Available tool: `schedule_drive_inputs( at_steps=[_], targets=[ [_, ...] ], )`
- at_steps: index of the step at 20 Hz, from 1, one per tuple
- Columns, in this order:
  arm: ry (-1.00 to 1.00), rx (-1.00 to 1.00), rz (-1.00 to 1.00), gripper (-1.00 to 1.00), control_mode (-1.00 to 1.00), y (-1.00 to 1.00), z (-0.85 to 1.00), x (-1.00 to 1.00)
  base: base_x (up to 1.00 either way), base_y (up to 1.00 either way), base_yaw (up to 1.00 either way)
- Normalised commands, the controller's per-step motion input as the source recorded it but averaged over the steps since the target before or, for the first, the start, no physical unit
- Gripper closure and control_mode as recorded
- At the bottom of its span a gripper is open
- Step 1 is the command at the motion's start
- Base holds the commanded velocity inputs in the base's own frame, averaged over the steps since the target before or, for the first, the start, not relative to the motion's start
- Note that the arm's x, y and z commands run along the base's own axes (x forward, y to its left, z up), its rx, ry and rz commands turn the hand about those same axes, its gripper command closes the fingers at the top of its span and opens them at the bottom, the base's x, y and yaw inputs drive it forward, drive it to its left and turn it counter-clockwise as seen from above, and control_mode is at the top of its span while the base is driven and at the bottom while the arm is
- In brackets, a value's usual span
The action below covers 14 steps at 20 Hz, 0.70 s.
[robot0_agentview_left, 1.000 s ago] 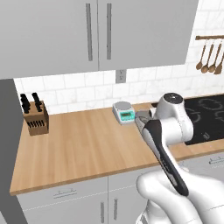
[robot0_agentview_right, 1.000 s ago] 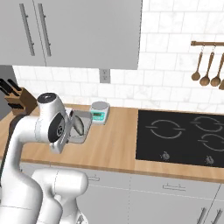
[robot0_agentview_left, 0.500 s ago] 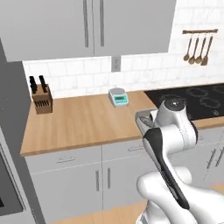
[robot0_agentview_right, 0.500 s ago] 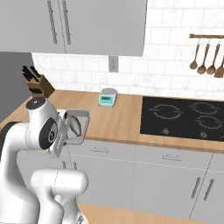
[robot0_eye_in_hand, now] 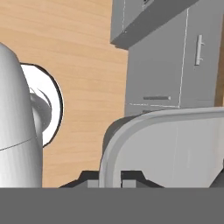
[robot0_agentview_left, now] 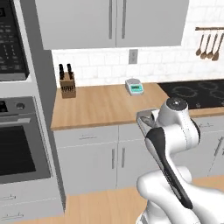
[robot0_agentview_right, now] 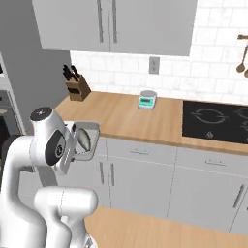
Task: Take the meat container that has the fish and place it on the second highest rack of the freezer. Then take the vegetable container that has the bell pepper and tomato and place it on the highest rack of the freezer.
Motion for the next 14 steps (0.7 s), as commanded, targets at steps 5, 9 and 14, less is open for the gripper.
schedule_drive_inputs(
  at_steps=[5, 9, 14],
  targets=[
    [0.0, 0.0, 0.0, 1.0, 1.0, 0.0, 0.0, 0.0, -0.32, 0.89, 0.25],
    [0.0, 0.0, 0.0, 1.0, 1.0, 0.0, 0.0, 0.0, -0.1, 0.88, 0.21],
    [0.0, 0.0, 0.0, 1.0, 1.0, 0.0, 0.0, 0.0, -0.34, 0.83, 0.16]
  ],
)
